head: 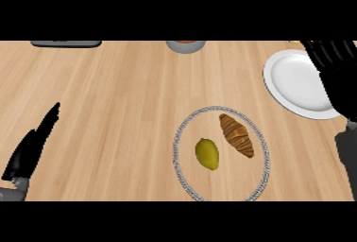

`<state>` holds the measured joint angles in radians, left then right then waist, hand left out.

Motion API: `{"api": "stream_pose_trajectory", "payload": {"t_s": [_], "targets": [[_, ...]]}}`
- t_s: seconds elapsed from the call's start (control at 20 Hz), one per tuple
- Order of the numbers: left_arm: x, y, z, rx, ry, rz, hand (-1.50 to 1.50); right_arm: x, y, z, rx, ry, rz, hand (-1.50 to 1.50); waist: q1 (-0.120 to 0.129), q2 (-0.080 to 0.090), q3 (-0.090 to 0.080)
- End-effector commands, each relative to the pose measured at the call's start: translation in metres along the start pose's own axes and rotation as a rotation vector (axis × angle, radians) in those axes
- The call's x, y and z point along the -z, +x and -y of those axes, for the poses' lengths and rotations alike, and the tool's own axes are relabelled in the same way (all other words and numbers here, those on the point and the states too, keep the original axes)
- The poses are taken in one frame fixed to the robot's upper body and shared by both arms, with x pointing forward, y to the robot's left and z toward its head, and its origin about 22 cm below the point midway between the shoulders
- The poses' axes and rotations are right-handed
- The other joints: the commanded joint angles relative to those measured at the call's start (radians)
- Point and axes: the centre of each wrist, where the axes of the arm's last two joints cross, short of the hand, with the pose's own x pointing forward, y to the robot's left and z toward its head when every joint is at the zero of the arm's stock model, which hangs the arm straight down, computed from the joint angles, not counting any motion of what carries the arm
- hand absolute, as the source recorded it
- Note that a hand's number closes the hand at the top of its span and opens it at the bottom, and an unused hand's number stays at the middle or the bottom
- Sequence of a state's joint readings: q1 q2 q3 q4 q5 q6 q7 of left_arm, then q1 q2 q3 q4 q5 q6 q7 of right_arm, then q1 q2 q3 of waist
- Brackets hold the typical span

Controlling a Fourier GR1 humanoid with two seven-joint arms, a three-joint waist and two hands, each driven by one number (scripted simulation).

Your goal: Pick the lemon from the placemat and place it in the plate

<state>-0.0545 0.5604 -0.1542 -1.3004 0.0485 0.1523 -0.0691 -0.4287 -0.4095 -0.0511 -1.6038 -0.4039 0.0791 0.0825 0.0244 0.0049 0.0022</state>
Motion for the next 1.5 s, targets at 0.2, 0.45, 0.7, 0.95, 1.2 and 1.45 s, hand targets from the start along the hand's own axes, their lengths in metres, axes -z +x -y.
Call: {"api": "stream_pose_trajectory", "payload": {"t_s": [0.2,0.45,0.7,0.95,1.2,1.45], "targets": [[-0.016,0.004,0.086,-0.368,-0.100,-0.186,0.00,0.025,-0.011,-0.007,-0.059,0.049,0.049,1.50,0.003,0.003,-0.002],[-0.006,0.021,0.101,-0.512,-0.169,-0.204,0.00,-0.008,-0.059,0.006,-0.446,-0.217,-0.046,-1.50,-0.015,0.008,-0.001],[-0.009,0.032,0.101,-0.527,-0.167,-0.228,0.00,-0.045,-0.097,-0.003,-0.271,-0.223,0.053,-1.50,-0.024,-0.004,-0.001],[-0.003,0.023,0.107,-0.531,-0.156,-0.236,0.00,-0.059,-0.072,0.006,-0.395,-0.079,0.008,-1.50,-0.032,-0.007,-0.003],[-0.016,0.031,0.102,-0.516,-0.163,-0.224,0.00,-0.054,-0.064,-0.005,-0.634,0.210,-0.205,-1.50,-0.024,-0.011,-0.004],[-0.020,0.023,0.107,-0.523,-0.153,-0.232,0.00,-0.036,-0.041,-0.032,-0.753,0.336,-0.285,-1.50,-0.021,-0.007,-0.003]]}}
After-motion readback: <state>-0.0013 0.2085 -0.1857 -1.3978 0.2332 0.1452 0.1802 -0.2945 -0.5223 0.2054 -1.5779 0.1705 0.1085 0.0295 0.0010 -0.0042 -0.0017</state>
